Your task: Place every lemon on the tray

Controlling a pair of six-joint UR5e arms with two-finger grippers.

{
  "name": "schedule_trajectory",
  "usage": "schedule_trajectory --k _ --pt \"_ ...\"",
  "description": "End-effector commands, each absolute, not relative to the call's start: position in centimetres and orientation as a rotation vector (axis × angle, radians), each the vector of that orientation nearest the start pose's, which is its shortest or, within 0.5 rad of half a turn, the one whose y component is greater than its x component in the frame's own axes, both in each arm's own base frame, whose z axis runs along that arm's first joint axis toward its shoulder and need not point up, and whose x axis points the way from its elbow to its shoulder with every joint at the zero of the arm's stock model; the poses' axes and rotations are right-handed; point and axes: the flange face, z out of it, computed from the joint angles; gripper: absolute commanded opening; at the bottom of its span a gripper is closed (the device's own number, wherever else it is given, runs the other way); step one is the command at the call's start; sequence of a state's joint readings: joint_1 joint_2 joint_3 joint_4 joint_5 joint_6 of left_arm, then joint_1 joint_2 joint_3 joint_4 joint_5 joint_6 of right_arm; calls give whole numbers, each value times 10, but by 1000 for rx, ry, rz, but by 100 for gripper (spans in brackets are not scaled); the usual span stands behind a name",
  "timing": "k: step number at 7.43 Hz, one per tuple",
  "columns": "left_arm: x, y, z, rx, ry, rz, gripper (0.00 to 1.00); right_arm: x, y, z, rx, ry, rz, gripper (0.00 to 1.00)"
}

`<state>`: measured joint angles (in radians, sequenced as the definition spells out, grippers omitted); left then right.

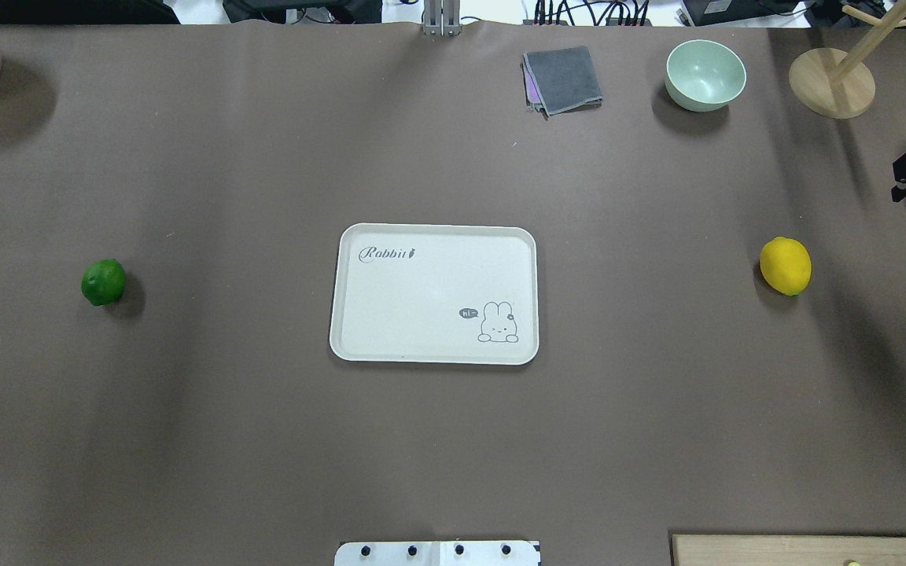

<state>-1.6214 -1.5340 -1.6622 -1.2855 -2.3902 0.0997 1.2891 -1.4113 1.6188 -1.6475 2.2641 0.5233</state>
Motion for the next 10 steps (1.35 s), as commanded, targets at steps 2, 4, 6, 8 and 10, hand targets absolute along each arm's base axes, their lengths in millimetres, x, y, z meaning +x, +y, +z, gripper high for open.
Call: schedule_trajectory --k 2,4,6,8,10 --pt "-82 -454 656 -162 827 -48 98 -89 -558 564 -155 -688 185 100" --pt "-84 -454 654 -178 802 -52 98 -89 -558 564 -154 -685 185 100" --pt "-90 -452 636 -139 715 -21 97 -87 -557 566 -152 -680 188 100" --pt "-89 -457 620 -111 719 -17 97 -83 -569 564 -59 -700 171 100" --pt "-68 -466 606 -126 803 -49 97 -73 -572 589 -56 -688 189 100"
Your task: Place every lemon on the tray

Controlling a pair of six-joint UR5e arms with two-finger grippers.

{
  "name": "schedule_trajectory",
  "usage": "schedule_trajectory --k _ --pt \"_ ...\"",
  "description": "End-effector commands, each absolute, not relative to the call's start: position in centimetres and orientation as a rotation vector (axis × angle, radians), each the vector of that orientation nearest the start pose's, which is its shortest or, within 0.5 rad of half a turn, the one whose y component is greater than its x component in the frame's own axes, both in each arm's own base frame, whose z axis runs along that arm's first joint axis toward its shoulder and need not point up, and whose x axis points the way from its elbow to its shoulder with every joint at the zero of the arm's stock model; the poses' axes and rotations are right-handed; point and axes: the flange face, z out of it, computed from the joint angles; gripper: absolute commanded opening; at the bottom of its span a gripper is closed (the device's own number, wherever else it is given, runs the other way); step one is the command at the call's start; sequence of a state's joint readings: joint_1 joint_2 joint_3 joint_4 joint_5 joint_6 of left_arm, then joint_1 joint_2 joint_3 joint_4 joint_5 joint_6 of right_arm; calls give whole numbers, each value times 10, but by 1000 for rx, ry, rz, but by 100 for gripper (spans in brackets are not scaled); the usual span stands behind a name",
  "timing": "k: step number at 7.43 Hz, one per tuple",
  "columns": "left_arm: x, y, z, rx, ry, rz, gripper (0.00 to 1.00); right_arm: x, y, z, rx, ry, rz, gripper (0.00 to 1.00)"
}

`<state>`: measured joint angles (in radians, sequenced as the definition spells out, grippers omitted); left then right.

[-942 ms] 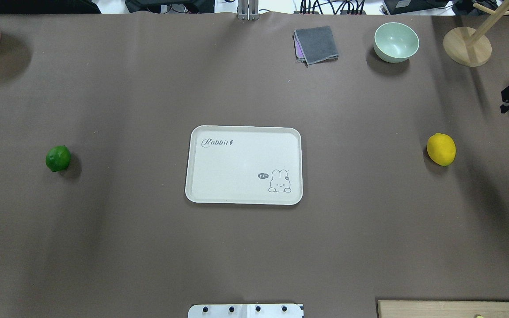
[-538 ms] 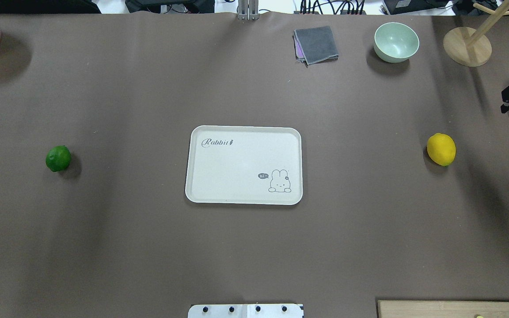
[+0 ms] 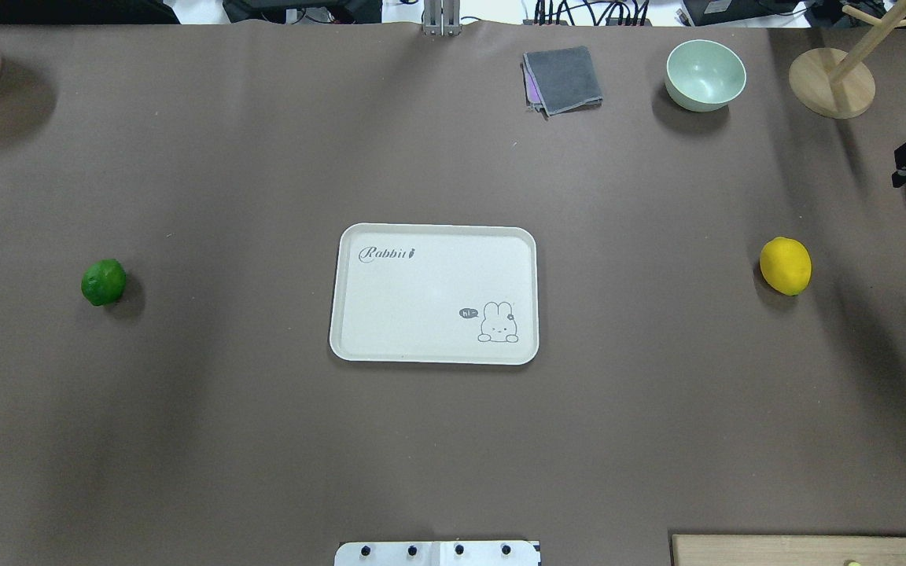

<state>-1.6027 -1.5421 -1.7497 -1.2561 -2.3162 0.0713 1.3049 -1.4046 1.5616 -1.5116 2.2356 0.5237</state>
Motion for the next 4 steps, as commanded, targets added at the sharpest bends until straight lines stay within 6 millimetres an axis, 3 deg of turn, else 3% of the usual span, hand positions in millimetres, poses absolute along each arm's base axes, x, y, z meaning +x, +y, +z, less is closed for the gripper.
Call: schedule_trajectory --k 1,2,4 --pt "-56 -473 598 -138 810 -63 96 -54 -573 594 -57 -693 224 100" --pt "-26 -478 589 -178 851 -79 96 -34 -569 599 -58 -698 260 100" --pt "39 -483 543 -169 857 -61 96 16 -560 607 -90 -789 355 100"
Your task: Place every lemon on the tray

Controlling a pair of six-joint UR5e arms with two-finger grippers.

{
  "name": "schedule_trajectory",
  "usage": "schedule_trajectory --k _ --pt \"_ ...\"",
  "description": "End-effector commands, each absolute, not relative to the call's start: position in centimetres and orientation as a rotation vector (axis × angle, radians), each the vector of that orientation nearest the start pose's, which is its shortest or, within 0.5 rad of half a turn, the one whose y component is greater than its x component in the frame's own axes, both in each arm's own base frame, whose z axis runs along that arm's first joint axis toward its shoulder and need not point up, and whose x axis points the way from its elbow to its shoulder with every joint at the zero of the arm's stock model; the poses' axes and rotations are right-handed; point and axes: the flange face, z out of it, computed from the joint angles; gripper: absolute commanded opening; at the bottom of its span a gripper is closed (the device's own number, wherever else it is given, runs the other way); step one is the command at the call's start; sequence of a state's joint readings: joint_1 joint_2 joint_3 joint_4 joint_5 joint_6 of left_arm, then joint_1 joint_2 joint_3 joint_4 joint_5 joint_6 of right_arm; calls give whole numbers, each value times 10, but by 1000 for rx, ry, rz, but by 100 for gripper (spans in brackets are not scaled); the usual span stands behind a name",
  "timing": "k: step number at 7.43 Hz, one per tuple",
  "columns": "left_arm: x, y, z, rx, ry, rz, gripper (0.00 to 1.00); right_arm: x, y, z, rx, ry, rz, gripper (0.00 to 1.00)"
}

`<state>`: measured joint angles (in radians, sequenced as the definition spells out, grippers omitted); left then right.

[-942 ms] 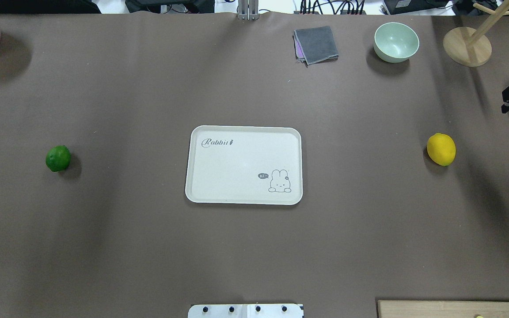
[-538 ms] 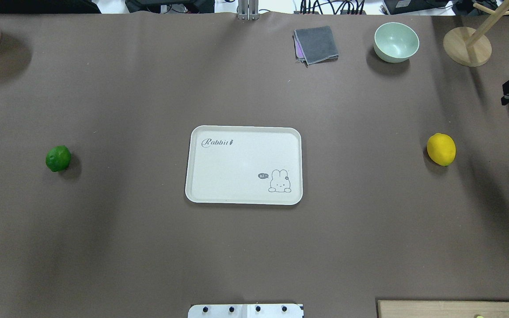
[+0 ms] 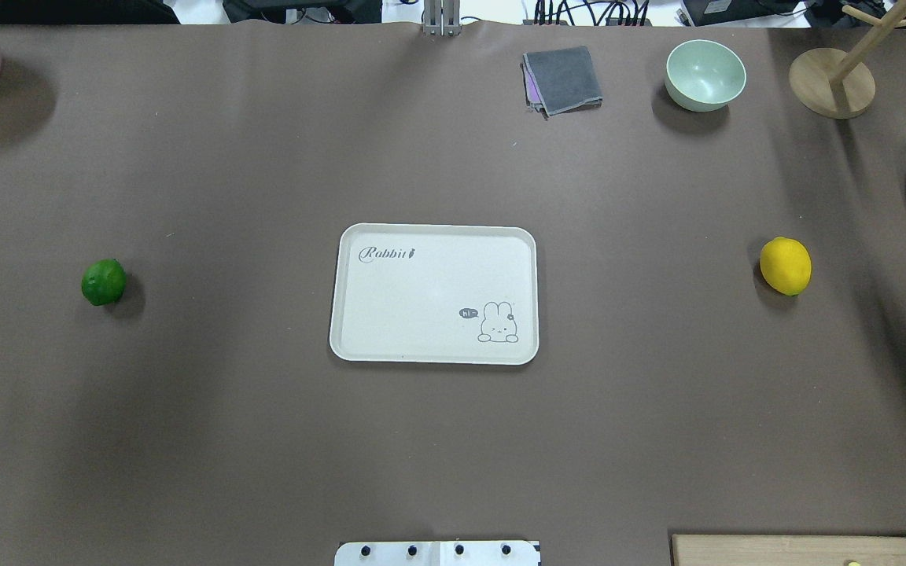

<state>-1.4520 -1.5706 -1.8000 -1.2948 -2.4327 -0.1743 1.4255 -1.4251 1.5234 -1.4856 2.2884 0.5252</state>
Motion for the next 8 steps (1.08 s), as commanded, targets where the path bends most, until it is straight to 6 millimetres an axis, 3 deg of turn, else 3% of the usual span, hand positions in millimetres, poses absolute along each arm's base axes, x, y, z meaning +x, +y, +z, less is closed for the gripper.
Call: schedule_trajectory --k 1,3,4,5,6,8 --pt "78 -487 529 -163 864 -62 95 17 -559 610 -91 -783 358 100" --pt "164 -486 515 -174 886 -40 95 17 -560 610 -90 -777 361 100" --pt "186 -511 504 -173 893 -40 95 13 -560 611 -92 -771 354 100" --pt "205 -533 492 -173 896 -37 95 -17 -565 607 -93 -749 302 100" --pt "230 -535 488 -169 867 -23 95 -17 -561 602 -59 -751 290 100" --pt "244 -539 507 -145 846 5 95 -63 -566 575 14 -780 184 100"
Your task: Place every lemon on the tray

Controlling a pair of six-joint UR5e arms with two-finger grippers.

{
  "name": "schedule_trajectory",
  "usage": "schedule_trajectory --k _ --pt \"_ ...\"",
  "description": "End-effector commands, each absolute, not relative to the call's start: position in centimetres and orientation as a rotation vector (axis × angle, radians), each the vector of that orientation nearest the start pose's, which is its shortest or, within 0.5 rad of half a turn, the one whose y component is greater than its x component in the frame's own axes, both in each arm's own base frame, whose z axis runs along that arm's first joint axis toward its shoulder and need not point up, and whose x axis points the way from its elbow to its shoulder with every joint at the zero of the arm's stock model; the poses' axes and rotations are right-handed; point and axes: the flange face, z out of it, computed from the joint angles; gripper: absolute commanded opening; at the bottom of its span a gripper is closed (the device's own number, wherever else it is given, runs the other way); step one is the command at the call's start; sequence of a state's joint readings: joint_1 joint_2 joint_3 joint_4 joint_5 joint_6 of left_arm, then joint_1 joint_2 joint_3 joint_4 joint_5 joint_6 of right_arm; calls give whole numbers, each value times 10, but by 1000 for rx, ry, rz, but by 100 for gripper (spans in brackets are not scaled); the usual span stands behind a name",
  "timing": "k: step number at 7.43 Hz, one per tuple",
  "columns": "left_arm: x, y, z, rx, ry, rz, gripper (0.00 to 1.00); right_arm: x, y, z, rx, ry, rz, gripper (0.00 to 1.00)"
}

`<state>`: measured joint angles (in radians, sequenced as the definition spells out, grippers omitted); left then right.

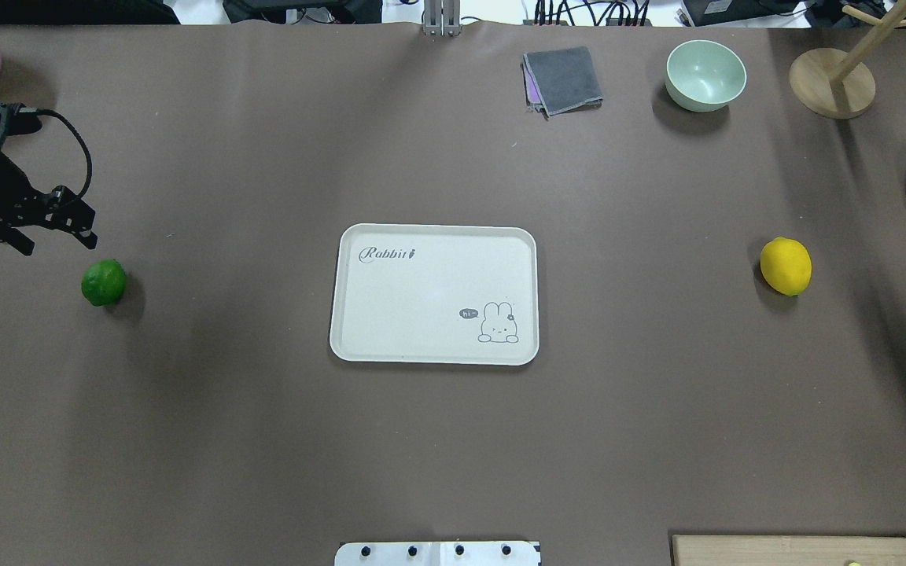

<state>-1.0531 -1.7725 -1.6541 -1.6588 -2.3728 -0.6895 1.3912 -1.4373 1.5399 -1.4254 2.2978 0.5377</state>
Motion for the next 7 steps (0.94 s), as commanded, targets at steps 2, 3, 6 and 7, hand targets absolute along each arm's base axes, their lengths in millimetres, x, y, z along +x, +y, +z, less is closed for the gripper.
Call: schedule_trajectory --k 2,3,6,7 --pt "249 -547 536 -132 856 4 95 -121 -562 546 57 -831 104 100" --pt "253 -551 532 -128 860 2 94 -147 -559 536 54 -854 107 100" --pt "279 -538 525 -131 884 -26 93 -205 -557 509 27 -886 80 100" --pt "285 -533 527 -130 894 -26 92 -220 -553 517 22 -875 29 100"
